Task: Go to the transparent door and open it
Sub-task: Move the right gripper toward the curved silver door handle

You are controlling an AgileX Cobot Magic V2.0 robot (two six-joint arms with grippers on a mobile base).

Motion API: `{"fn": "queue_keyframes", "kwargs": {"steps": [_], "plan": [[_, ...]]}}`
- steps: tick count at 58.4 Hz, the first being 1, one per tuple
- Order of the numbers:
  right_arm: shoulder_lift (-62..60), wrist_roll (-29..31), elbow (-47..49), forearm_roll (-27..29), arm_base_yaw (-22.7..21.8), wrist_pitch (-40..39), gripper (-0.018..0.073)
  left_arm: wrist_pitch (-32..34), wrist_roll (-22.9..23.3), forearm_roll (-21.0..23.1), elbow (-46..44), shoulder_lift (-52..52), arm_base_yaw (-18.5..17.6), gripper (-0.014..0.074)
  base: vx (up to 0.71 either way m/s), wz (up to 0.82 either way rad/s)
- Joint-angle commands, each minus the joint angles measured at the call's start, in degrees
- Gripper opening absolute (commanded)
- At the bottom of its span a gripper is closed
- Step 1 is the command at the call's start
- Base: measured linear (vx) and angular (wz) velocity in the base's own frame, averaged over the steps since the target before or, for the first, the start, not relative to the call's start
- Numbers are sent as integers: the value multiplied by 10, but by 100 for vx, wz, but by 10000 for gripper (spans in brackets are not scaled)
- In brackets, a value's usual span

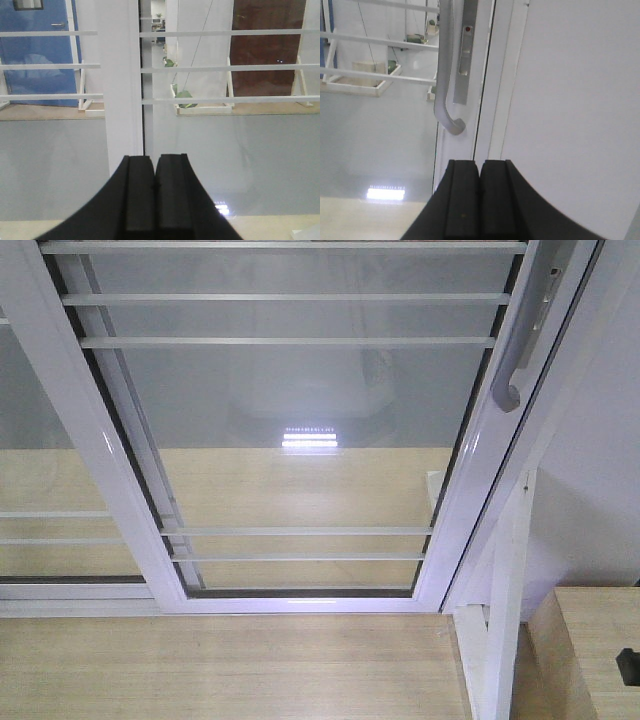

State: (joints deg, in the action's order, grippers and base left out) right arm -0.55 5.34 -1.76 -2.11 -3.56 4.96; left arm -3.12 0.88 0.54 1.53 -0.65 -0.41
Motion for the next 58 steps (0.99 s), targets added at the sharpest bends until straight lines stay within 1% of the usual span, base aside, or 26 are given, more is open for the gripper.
{"fn": "queue_keyframes", "kwargs": {"steps": [1, 6, 12, 14, 17, 22, 24, 28, 33, 38, 45, 50, 58], "plan": [[-4, -5, -7, 9, -2, -77, -8, 50, 6, 5, 18, -2, -2, -6, 0, 0], [-4, -19, -1, 21, -2, -83, -6, 50, 8, 5, 12, -2, -2, -6, 0, 0], [-4, -45, 35, 48, -2, -77, -5, 54, 8, 5, -6, -2, -2, -6, 0, 0], [-4, -48, 58, 55, -2, -60, -5, 53, 8, 5, -18, -2, -2, -6, 0, 0], [-4, -48, 104, 63, -2, -10, -5, 48, 8, 5, -45, -2, -2, -6, 0, 0], [-2, -21, 173, 64, -2, 76, -5, 31, 8, 5, -102, 1, -2, -6, 0, 0], [1, -12, 198, 68, -2, 98, -5, 20, 8, 5, -121, 7, -2, -6, 0, 0], [15, 1, 240, 78, -2, 117, -5, -17, 8, 5, -172, 31, -2, -6, 0, 0], [47, 14, 279, 92, -2, 115, -5, -57, 8, 5, -228, 78, -2, -6, 0, 0], [88, 40, 302, 98, -2, 116, -3, -63, 8, 5, -274, 134, -2, -6, 0, 0], [173, 80, 315, 114, -2, 97, -1, -51, 7, 5, -316, 219, -2, -6, 0, 0], [240, 115, 315, 135, -2, 54, -1, -25, 8, 6, -322, 271, -8, -6, 0, 0], [319, 132, 315, 152, -2, -19, 7, -1, 8, 6, -322, 332, -8, -3, 0, 0]]}}
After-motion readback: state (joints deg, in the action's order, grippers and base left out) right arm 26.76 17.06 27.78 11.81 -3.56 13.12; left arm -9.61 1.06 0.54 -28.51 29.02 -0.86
